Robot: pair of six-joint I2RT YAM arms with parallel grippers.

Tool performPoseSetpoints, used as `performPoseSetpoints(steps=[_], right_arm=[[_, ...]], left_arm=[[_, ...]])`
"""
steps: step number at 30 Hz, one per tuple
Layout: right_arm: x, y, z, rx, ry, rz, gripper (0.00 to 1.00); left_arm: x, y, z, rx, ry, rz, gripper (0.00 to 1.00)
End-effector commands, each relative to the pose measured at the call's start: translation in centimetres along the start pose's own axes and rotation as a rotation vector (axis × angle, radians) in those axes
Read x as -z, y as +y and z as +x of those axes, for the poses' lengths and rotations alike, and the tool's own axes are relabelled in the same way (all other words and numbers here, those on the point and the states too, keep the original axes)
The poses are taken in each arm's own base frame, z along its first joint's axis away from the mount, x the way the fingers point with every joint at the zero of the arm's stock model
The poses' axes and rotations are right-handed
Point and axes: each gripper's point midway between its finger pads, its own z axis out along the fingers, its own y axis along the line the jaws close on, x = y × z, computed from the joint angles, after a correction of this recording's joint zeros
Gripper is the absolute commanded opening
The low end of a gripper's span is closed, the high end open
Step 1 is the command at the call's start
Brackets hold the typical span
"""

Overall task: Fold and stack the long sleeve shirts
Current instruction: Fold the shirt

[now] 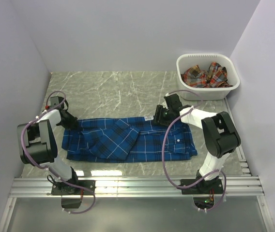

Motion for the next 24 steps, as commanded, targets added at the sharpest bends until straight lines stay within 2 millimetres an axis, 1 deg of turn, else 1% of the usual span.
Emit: performPoseSetpoints(steps=[1,2,3,4,6,7,9,10,11,12,13,14,15,16,17,18,19,20,21,22,23,24], right_arm=[[-0.9,-5.1,1.9,-0.089,0.039,0.153,0.57],[-0.8,-5.6,1.9,-0.098,0.041,0.164,0.57],[-0.8,-5.7,2.0,-0.091,0.044,0.165,0.57],[-0.6,-5.5,1.9,-0.085,0.044,0.159,0.57],[0.1,-4.3,1.2,-0.053,0.024,0.114,0.57],[0.5,-3.4,1.0,-0.039,0.02,0.077,0.57],[1.6,-1.1,-0.2,0.014,-0.022,0.014,0.57],[1.9,-0.2,-0.5,0.03,-0.028,-0.017,0.57],[2.7,1.5,-0.9,0.06,-0.043,-0.079,0.57],[3.0,3.2,-1.1,0.093,-0.05,-0.124,0.57],[3.3,4.3,-1.1,0.115,-0.049,-0.157,0.57],[3.4,5.6,-1.1,0.138,-0.043,-0.206,0.57],[3.5,7.3,-1.1,0.175,-0.043,-0.236,0.58],[3.5,8.1,-1.1,0.192,-0.04,-0.253,0.58],[3.1,9.3,-1.0,0.213,-0.023,-0.283,0.58],[2.8,9.9,-0.8,0.221,-0.01,-0.295,0.58],[2.1,10.6,0.2,0.237,0.024,-0.308,0.58],[1.7,11.1,0.5,0.247,0.033,-0.317,0.58],[1.5,11.7,0.4,0.26,0.034,-0.328,0.58],[0.8,12.0,1.3,0.269,0.059,-0.331,0.58],[0.6,12.4,1.3,0.277,0.061,-0.34,0.58],[0.4,12.8,1.7,0.284,0.078,-0.356,0.58]], left_arm=[[-0.1,1.5,-1.7,-0.004,-0.06,-0.107,0.24],[-0.1,1.6,-1.9,-0.002,-0.069,-0.119,0.24],[0.0,1.4,-2.2,-0.003,-0.075,-0.118,0.26],[0.2,1.2,-2.4,-0.007,-0.081,-0.109,0.34],[0.8,0.6,-2.8,-0.013,-0.098,-0.08,0.43],[1.1,0.2,-3.0,-0.014,-0.108,-0.066,0.52],[2.3,-0.5,-3.5,-0.017,-0.137,-0.029,0.62],[2.8,-0.8,-3.6,-0.022,-0.149,-0.017,0.7],[3.8,-1.3,-4.0,-0.026,-0.173,0.007,0.74],[4.4,-1.6,-4.1,-0.031,-0.184,0.022,0.77],[5.0,-2.0,-4.0,-0.042,-0.198,0.034,0.84],[6.2,-2.6,-4.4,-0.055,-0.234,0.062,0.87],[6.7,-2.9,-4.4,-0.065,-0.248,0.076,0.9],[7.8,-3.8,-4.3,-0.088,-0.27,0.112,0.93],[8.2,-3.9,-4.1,-0.111,-0.278,0.116,0.93],[8.6,-4.5,-3.7,-0.139,-0.285,0.125,0.94],[9.2,-4.5,-3.8,-0.161,-0.313,0.119,0.94],[9.3,-4.6,-3.6,-0.18,-0.319,0.117,0.94],[9.5,-5.3,-3.1,-0.212,-0.323,0.131,0.93],[9.7,-5.7,-2.9,-0.243,-0.328,0.149,0.93],[9.4,-6.1,-2.5,-0.26,-0.324,0.168,0.92],[9.3,-6.8,-1.9,-0.284,-0.308,0.196,0.92]])
